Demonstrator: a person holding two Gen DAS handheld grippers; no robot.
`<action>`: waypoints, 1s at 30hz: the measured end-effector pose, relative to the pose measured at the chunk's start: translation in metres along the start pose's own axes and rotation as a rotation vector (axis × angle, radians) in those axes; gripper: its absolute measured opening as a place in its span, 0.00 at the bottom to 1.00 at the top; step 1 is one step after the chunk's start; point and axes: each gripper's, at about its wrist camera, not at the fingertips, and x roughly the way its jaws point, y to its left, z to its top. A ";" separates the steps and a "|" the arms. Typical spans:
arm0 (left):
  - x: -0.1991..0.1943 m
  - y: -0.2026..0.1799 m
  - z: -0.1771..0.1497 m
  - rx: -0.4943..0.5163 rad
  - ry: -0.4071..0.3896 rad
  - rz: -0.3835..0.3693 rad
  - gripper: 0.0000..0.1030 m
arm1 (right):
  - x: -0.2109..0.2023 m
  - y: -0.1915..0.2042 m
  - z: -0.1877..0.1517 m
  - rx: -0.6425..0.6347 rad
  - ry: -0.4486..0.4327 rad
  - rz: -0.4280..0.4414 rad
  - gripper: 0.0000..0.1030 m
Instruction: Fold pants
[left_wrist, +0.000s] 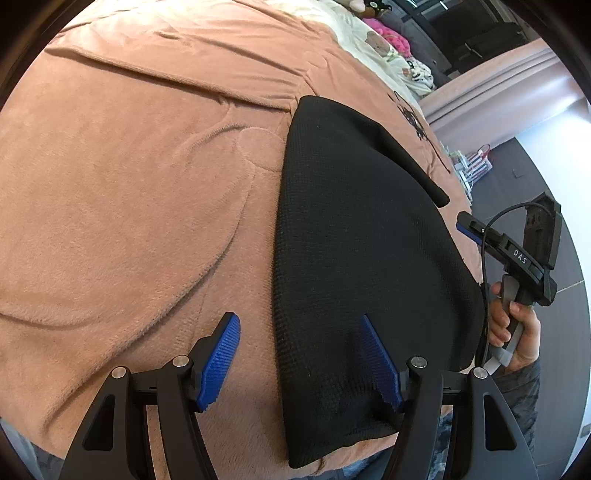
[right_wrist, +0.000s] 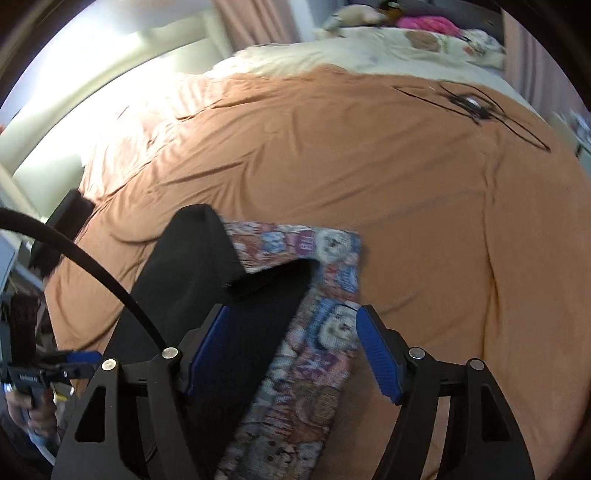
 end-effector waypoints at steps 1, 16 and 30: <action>0.001 0.000 0.000 -0.001 0.002 -0.004 0.67 | 0.002 0.004 0.000 -0.014 0.005 -0.004 0.68; 0.010 0.003 0.000 -0.047 0.040 -0.079 0.42 | 0.058 0.000 0.052 0.043 0.030 -0.165 0.67; 0.008 0.009 -0.002 -0.067 0.028 -0.107 0.42 | 0.045 -0.047 0.036 0.271 0.127 0.131 0.54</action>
